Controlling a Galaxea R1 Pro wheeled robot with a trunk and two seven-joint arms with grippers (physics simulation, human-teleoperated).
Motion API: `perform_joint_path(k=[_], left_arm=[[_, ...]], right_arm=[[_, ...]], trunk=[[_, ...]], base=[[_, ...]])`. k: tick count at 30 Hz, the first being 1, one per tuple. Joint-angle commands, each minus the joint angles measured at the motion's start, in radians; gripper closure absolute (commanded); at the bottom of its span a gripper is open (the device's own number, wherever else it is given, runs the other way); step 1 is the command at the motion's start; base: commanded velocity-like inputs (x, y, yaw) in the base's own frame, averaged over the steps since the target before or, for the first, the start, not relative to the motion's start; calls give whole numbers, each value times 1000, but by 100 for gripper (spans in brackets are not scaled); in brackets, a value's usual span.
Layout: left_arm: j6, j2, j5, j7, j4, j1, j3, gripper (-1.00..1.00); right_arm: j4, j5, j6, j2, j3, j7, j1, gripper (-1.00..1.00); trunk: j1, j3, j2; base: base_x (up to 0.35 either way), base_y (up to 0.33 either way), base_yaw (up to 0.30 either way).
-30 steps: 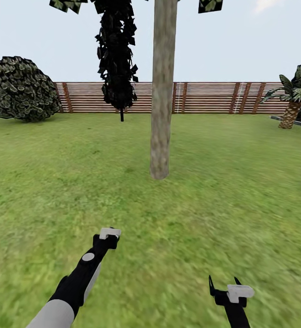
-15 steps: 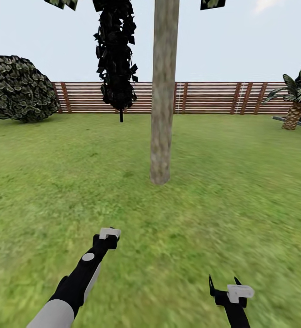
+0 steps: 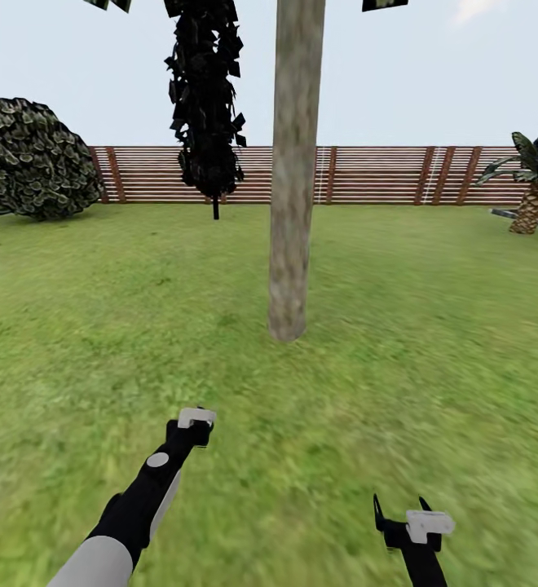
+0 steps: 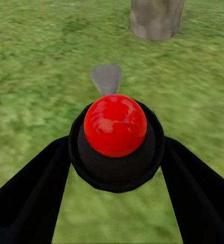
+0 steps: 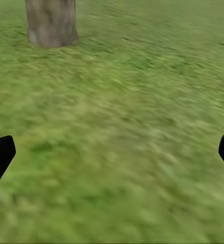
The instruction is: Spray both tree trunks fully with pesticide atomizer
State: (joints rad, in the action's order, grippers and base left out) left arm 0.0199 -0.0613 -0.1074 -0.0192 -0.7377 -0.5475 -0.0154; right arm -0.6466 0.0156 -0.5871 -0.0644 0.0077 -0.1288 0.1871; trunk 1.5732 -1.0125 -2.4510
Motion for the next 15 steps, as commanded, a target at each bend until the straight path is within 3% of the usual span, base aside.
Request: perform_joint_path(k=[1, 10, 15], left_arm=[[0, 0, 0, -1, 0, 0, 0, 100], [0, 0, 0, -1, 0, 1, 0, 100], [0, 0, 0, -1, 0, 0, 0, 100]], right_arm=[[0, 0, 0, 0, 0, 0, 0, -100], [1, -2, 0, 0, 0, 0, 0, -100], [1, -2, 0, 0, 0, 0, 0, -100]], trunk=[[0, 0, 0], [0, 0, 0], [0, 0, 0]], base=[[338, 0, 0], [338, 0, -2], [339, 0, -178]])
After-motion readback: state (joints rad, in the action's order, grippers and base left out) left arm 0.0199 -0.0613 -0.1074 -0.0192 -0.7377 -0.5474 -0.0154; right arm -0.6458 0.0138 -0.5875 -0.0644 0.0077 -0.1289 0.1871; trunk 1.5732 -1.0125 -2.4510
